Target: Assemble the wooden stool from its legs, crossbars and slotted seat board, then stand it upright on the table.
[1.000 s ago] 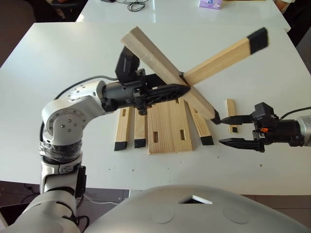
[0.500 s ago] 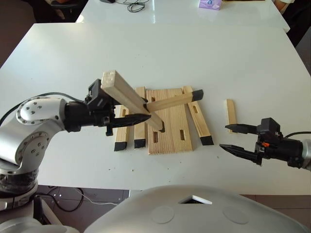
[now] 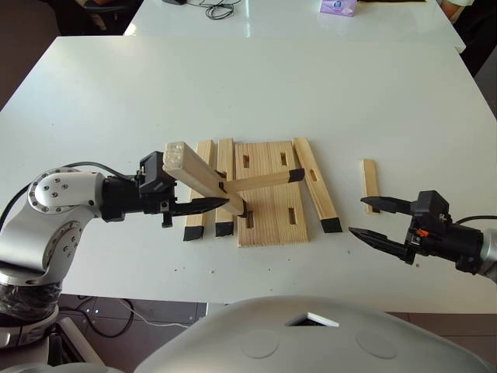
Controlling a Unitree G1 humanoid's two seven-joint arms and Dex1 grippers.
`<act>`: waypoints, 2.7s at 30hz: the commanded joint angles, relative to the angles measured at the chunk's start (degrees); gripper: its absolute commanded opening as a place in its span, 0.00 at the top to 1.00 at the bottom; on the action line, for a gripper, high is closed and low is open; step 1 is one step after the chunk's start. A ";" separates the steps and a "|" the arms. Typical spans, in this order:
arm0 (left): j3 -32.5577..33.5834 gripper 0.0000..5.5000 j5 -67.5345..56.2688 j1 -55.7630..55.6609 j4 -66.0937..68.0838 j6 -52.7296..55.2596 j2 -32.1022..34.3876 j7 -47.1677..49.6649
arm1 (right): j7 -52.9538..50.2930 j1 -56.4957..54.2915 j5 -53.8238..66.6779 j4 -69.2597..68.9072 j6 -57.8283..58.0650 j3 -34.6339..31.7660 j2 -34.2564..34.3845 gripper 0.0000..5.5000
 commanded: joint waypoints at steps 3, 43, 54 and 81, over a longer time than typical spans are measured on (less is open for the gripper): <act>0.40 0.63 -0.52 1.38 -1.49 1.02 0.83 0.10 | -0.19 -0.18 -0.33 -0.75 -0.46 -0.05 -0.16 0.35; -4.16 0.63 6.93 3.90 0.91 -7.58 1.60 -0.72 | -0.79 -3.07 -0.91 0.08 -1.03 2.84 -0.36 0.35; -7.81 0.63 13.82 8.11 -0.02 -12.56 2.30 1.69 | 0.46 -3.49 -0.89 0.01 -0.74 2.78 -1.58 0.35; -16.60 0.55 16.32 4.45 3.04 -5.36 5.81 4.69 | 0.46 -4.11 -0.87 -0.76 -0.46 4.59 -2.22 0.35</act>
